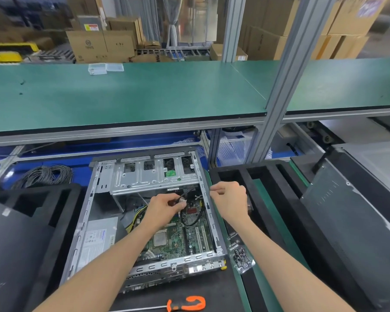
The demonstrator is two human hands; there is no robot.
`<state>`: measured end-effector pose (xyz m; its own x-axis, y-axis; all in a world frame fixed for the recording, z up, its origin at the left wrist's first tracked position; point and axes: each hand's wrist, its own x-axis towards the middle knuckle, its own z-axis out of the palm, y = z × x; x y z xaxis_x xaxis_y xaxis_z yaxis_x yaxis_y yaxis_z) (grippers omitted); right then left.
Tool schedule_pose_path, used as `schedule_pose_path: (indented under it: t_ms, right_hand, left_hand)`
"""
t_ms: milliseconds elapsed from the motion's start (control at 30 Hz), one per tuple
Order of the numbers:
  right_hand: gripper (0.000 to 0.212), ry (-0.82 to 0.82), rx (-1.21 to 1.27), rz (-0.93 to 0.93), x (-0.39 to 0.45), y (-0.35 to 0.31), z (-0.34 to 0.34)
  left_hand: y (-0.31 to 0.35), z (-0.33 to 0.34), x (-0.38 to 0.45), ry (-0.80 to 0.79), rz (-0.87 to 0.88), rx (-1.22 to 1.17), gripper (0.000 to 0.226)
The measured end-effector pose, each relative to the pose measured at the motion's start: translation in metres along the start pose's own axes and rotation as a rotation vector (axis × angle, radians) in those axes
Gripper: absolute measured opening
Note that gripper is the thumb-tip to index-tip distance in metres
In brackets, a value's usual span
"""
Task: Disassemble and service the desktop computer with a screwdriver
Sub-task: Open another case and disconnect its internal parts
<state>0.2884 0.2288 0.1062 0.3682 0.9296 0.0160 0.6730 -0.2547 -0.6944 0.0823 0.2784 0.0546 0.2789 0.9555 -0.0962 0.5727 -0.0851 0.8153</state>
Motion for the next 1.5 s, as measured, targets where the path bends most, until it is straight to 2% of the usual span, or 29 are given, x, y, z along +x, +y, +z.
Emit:
schedule_pose_path:
  t_ms: [133, 233, 367, 600, 867, 1000, 1067, 1133, 1267, 1500]
  right_hand:
    - [0.013, 0.073, 0.066, -0.071, 0.0, -0.017, 0.012]
    - [0.009, -0.01, 0.137, -0.073, -0.003, -0.027, 0.029]
    - [0.012, -0.029, 0.01, -0.144, -0.009, -0.03, 0.047]
    - [0.017, -0.114, -0.143, -0.223, -0.001, -0.033, 0.049]
    - [0.019, -0.138, -0.045, -0.201, 0.0, -0.029, 0.049]
    - [0.027, -0.149, 0.0, -0.176, 0.001, -0.027, 0.048]
    - [0.029, -0.143, 0.01, -0.171, 0.0, -0.027, 0.048]
    - [0.029, -0.131, 0.018, -0.166, -0.001, -0.027, 0.048]
    - [0.029, -0.104, 0.039, -0.161, -0.001, -0.026, 0.046]
    - [0.028, -0.079, 0.115, -0.133, -0.001, -0.026, 0.045]
  left_hand:
    - [0.003, 0.005, -0.005, 0.064, -0.078, -0.155, 0.007]
    - [0.011, 0.015, -0.006, 0.152, -0.263, -0.352, 0.022]
    - [0.022, 0.023, 0.003, 0.193, -0.511, -0.606, 0.028]
    - [0.031, 0.03, 0.02, 0.307, -0.649, -0.719, 0.033]
    - [0.032, 0.034, 0.023, 0.377, -0.624, -0.718, 0.035]
    - [0.035, 0.037, 0.013, 0.41, -0.626, -0.716, 0.026]
    - [0.036, 0.038, 0.008, 0.428, -0.643, -0.753, 0.034]
    - [0.037, 0.036, 0.006, 0.408, -0.635, -0.783, 0.034]
    - [0.04, 0.028, 0.004, 0.314, -0.594, -0.748, 0.019]
    - [0.043, 0.031, 0.008, 0.235, -0.591, -0.702, 0.024]
